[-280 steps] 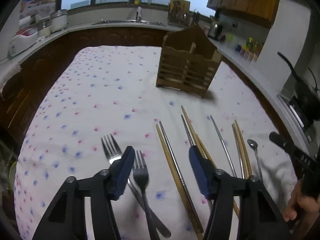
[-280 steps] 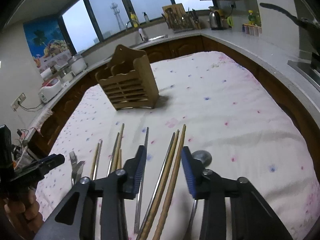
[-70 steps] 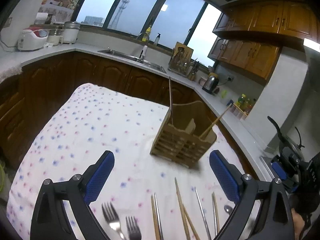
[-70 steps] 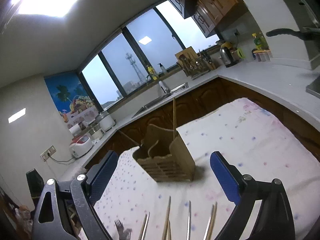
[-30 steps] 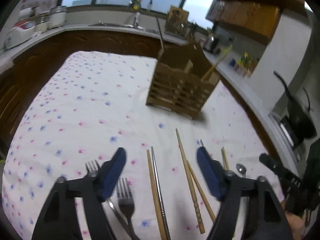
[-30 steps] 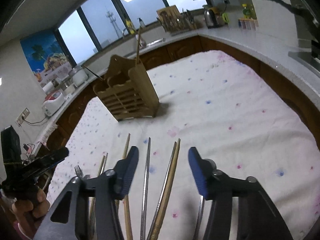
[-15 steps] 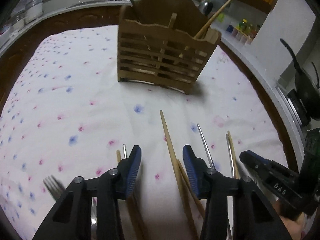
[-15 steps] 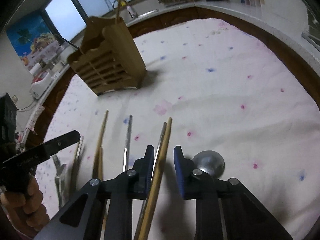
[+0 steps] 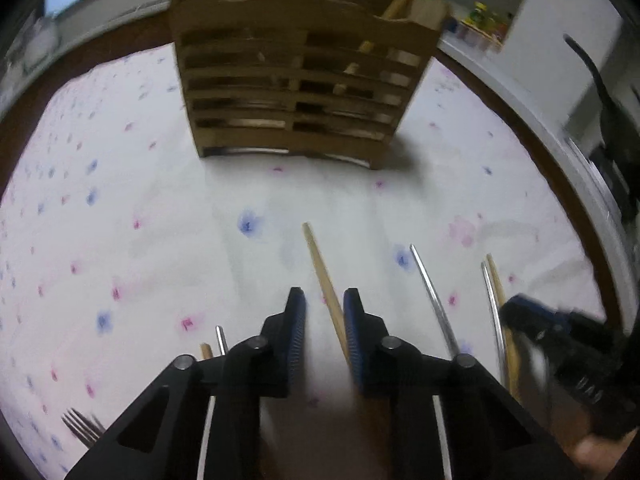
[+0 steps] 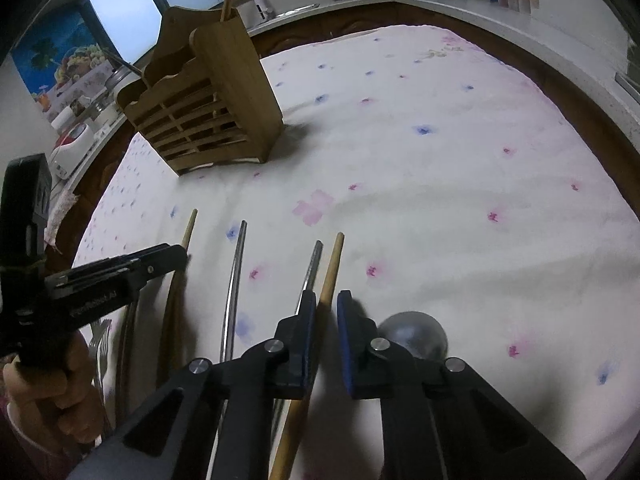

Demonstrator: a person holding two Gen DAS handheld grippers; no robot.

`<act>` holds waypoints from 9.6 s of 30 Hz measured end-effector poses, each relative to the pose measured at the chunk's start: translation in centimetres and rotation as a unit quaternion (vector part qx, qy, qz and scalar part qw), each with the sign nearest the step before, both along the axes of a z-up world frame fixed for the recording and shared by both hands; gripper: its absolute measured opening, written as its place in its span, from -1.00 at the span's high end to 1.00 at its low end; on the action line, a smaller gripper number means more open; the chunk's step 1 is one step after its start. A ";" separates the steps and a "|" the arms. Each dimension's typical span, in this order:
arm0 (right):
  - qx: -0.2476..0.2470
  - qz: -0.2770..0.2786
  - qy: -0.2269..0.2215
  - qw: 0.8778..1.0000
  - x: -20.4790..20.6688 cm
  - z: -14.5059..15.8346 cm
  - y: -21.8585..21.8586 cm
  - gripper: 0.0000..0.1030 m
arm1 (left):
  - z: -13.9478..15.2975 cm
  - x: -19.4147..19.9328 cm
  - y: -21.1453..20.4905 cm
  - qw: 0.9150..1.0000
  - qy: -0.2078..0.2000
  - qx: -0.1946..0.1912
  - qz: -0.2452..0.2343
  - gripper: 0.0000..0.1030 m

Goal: Organize utensils
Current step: 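Close the left tool on a wooden chopstick while the right tool grasps another wooden chopstick, then carry the wooden chopstick with the left tool into the holder while the right tool inserts its chopstick, then open both tools to release the chopsticks and pull back from the holder, then close the left tool on a wooden chopstick while the right tool grasps a steel chopstick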

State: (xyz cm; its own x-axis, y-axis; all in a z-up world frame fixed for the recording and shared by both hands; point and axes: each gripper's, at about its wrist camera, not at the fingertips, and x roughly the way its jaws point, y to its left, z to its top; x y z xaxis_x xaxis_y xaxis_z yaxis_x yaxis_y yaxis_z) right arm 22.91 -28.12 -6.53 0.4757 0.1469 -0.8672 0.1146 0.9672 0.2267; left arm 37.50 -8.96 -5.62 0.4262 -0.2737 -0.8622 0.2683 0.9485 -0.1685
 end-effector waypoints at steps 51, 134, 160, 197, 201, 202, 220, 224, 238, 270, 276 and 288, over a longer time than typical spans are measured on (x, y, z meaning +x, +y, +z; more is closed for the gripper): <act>0.022 0.015 -0.228 0.973 -6.4 16.2 2.4 0.89 | 15.0 -16.8 12.1 0.974 -0.158 -0.151 0.056 0.93; 0.037 -0.020 -0.291 0.956 13.3 13.5 2.3 0.89 | 8.9 9.1 8.5 0.937 -0.285 -0.141 0.142 0.91; 0.075 -0.031 -0.314 0.946 10.5 15.1 1.2 -0.62 | 10.1 5.6 10.9 0.940 -0.278 -0.136 0.140 -0.24; 0.026 -0.003 -0.290 0.957 -10.3 13.6 2.7 -0.84 | 10.2 -21.6 15.0 0.948 -0.250 -0.116 0.160 -0.89; 0.024 -0.009 -0.260 0.965 -11.1 12.0 2.7 -0.84 | 10.0 -22.6 15.4 0.952 -0.234 -0.107 0.169 -0.89; 0.025 -0.010 -0.252 0.967 -11.1 11.7 2.6 -0.84 | 10.0 -22.7 15.4 0.952 -0.230 -0.105 0.171 -0.89; 0.032 -0.001 -0.209 0.977 -11.1 8.5 3.0 -0.83 | 9.3 -21.7 14.3 0.968 -0.181 -0.058 0.166 -0.86; 0.028 -0.001 -0.204 0.978 -10.9 8.3 2.8 -0.82 | 9.1 -21.0 13.8 0.971 -0.170 -0.054 0.159 -0.79; 0.039 0.006 -0.170 0.985 -8.3 6.2 2.7 -0.42 | 7.3 -17.1 12.3 0.982 -0.127 -0.046 0.135 -0.44; 0.048 0.057 -0.052 0.996 2.1 0.3 4.3 0.27 | 0.5 -5.2 6.4 0.998 -0.014 0.045 0.030 0.48; 0.021 0.075 -0.031 0.996 3.0 -1.0 5.5 0.47 | 0.9 -4.7 6.5 0.999 0.006 0.036 0.011 0.49; -0.087 0.117 -0.025 0.989 3.9 -1.2 8.5 0.86 | 0.7 -4.6 4.9 0.998 -0.008 0.057 -0.007 0.83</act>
State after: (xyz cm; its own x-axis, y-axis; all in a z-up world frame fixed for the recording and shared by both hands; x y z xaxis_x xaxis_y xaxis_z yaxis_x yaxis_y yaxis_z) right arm 26.81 -19.60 -7.69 0.4892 0.1084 -0.8654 -0.1241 0.9908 0.0540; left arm 32.87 -4.05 -4.96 0.4371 -0.1797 -0.8813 0.2834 0.9574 -0.0547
